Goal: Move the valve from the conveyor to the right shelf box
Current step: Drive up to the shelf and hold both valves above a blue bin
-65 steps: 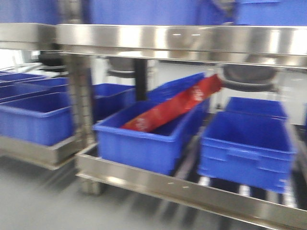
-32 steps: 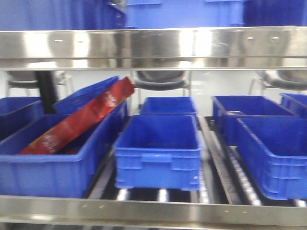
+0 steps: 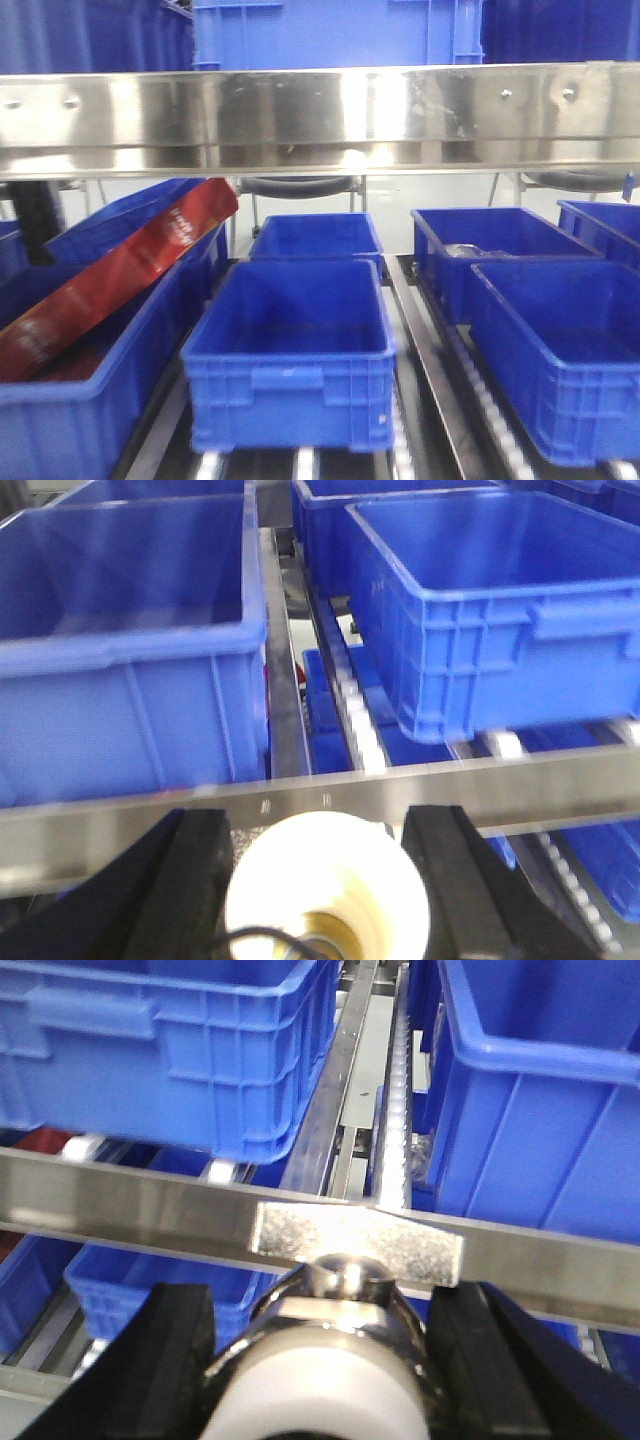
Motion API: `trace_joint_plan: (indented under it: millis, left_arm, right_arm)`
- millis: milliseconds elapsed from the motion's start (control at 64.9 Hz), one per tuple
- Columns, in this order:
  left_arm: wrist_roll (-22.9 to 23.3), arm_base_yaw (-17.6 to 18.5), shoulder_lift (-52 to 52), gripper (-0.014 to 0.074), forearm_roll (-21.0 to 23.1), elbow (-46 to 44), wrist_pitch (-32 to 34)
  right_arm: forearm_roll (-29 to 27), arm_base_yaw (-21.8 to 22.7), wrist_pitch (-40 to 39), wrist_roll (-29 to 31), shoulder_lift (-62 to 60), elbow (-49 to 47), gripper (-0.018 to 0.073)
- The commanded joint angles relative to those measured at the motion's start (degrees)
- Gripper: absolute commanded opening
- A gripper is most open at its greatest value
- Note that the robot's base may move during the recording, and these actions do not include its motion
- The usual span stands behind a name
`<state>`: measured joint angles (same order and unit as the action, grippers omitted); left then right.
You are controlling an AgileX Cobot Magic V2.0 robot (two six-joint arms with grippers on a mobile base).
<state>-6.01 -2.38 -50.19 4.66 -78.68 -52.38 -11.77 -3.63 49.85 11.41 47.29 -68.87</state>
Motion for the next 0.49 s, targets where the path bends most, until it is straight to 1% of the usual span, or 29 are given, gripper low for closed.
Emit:
trace_joint_plan:
  millis: [0, 478]
  left_arm:
    - [0.25, 0.25, 0.21, -0.0111, 0.30, -0.29, 2.87]
    - [0.25, 0.25, 0.08, -0.0111, 0.30, -0.29, 2.87]
  right_arm:
    - [-0.07, 0.04, -4.05, 0.06, -0.53, -0.41, -0.0153]
    - [-0.07, 0.04, -4.05, 0.06, -0.53, -0.41, -0.0153]
